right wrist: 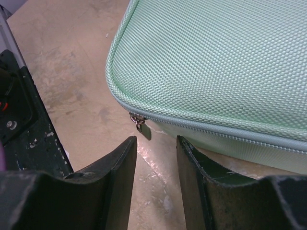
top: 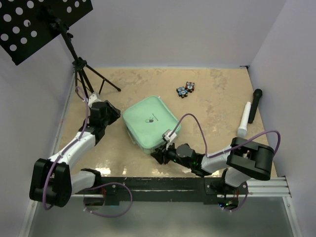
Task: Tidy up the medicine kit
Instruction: Zip the medicine box at the center of the board.
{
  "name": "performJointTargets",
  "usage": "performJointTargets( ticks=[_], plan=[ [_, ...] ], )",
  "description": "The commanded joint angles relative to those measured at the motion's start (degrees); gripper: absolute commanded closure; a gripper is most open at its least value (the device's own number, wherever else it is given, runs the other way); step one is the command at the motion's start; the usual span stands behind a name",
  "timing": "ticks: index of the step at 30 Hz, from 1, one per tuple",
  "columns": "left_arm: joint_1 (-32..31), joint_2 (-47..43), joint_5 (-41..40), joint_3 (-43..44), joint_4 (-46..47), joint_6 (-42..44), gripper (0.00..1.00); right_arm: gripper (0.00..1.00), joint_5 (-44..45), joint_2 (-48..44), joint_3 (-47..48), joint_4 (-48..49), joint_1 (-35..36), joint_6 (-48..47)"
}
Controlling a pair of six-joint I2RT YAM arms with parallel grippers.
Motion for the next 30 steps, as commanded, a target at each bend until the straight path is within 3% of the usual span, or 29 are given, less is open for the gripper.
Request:
performJointTargets(
  ticks=[1,7,22,30],
  plan=[
    [1.00,0.21,-3.35,4.62,-1.78,4.17,0.45,0.57,2.12,-0.25,1.90,5.09,-0.12,0.99],
    [1.26,6.79,0.68,10.24,-1.95,7.43,0.39,0.59,2.38,0.54,2.78,5.18,-0.12,1.17],
    [1.26,14.53,11.14,8.41,5.95,7.96,0.43,0.99,5.28,-1.83,1.46,5.89,-0.12,2.84],
    [1.09,14.36,17.39,0.77,19.74,0.85,0.51,1.00,5.20,-8.60,0.05,0.89,-4.94,0.47]
  ],
)
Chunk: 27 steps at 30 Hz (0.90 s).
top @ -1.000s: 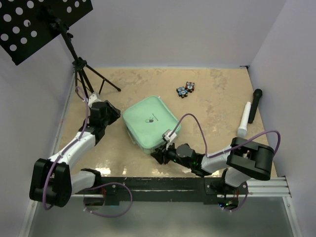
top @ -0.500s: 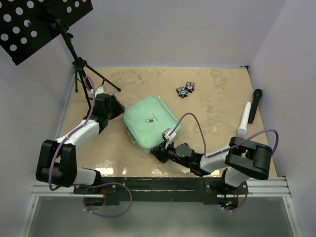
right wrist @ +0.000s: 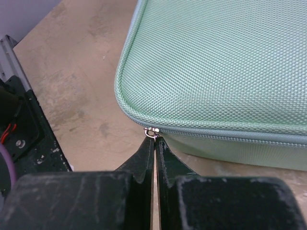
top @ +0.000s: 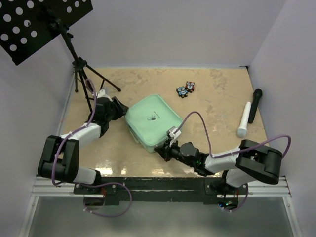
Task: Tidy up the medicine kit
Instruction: Zip the medicine box at the center of the board.
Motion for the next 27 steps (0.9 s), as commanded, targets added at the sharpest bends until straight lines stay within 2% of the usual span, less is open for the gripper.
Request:
performJointTargets(
  ticks=[1,7,11,17,19,21,24,27],
  plan=[
    [-0.18,0.02,5.39,-4.40,10.11,-4.77,0.51,1.00,2.08,-5.04,0.58,0.20,-5.34,-1.96],
    [-1.84,-0.06,2.85,-7.13,15.48,-8.03,0.50,1.00,1.09,-8.90,1.63,-7.80,-12.64,-3.37],
    [-2.64,-0.33,0.30,-6.69,16.37,-8.48,0.48,1.00,1.89,-9.44,2.42,-10.17,-13.70,-1.00],
    [-2.03,-0.24,-0.59,0.41,10.49,-0.32,0.36,1.00,1.89,-10.31,1.99,-11.76,-13.70,-0.73],
    [-1.06,1.33,1.42,4.54,6.19,2.59,0.30,1.00,1.63,-10.76,1.99,-12.20,-13.70,-0.73],
    [0.34,3.44,4.06,9.37,0.31,4.70,0.17,1.00,1.45,-11.11,2.08,-12.64,-13.70,-0.82],
    [2.72,6.43,10.82,13.17,-2.62,8.13,0.06,1.00,0.49,-10.85,2.51,-13.17,-13.70,-1.17],
    [3.77,10.03,19.61,14.49,0.63,10.41,0.04,1.00,-0.57,-9.97,3.04,-13.34,-13.70,-1.79]
  ],
)
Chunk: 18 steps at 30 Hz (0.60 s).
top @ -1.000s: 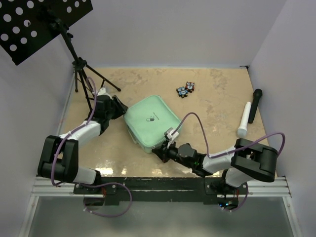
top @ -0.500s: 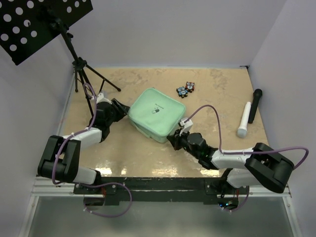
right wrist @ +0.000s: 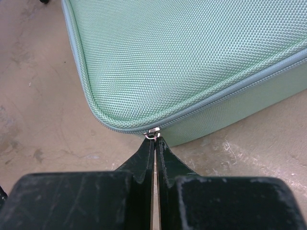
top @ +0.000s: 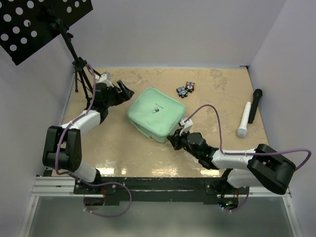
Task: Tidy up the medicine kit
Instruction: Zip the medicine box at the center of the board.
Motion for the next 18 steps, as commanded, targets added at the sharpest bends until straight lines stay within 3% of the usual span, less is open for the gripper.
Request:
performJointTargets(
  ticks=[1,7,13,18],
  plan=[
    [1.77,5.64,14.39,4.41,-1.55,7.31,0.04,1.00,-1.40,-0.18,3.37,1.56,-0.07,-0.43],
    [1.77,13.38,27.58,9.34,-0.50,10.75,0.09,1.00,-2.90,0.35,3.37,1.56,-0.07,-1.22],
    [1.68,15.68,31.02,10.75,-0.68,12.51,0.20,1.00,-3.95,0.71,3.20,1.91,-0.07,-1.66],
    [1.41,16.99,33.83,10.31,-0.41,13.39,0.47,1.00,-4.48,1.49,3.37,2.09,-0.07,-1.93]
  ],
)
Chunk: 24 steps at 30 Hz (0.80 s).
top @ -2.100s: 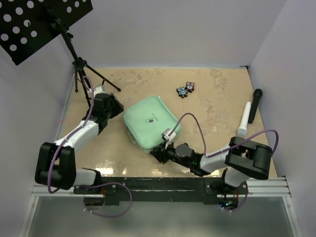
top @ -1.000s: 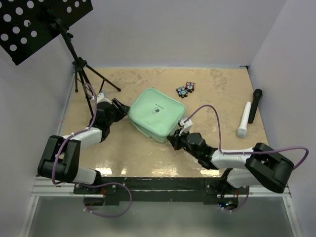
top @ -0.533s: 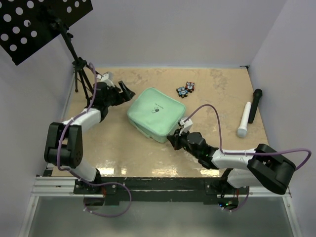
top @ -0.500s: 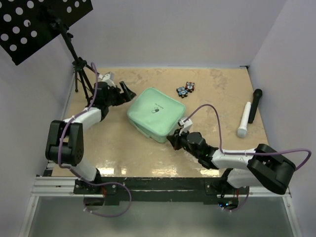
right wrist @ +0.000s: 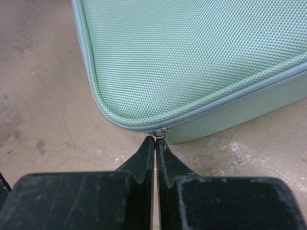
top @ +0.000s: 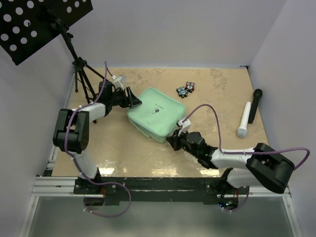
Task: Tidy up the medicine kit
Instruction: Zip the medicine box at the center of the board.
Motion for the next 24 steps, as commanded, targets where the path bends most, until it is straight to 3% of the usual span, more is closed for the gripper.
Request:
performJointTargets(
  ticks=[1,4,9,13,24],
  plan=[
    [-0.38,1.21,5.77,1.79,1.07,2.72,0.53,1.00,-1.62,0.62,2.43,3.25,0.00,-0.90],
    [-0.29,1.83,7.00,1.96,0.72,3.07,0.75,1.00,-1.79,0.71,2.43,3.25,0.00,-0.99],
    [-0.29,2.36,8.14,1.53,0.80,3.43,1.00,1.00,-1.62,0.62,2.34,3.16,0.00,-0.99],
    [-0.20,0.96,9.30,-1.01,5.63,-0.86,1.00,1.00,-1.79,0.97,2.60,3.25,0.00,-1.34],
    [2.34,-8.62,-9.93,-15.69,16.71,-14.49,1.00,1.00,-1.71,1.76,3.13,2.98,1.93,-2.74]
  ],
)
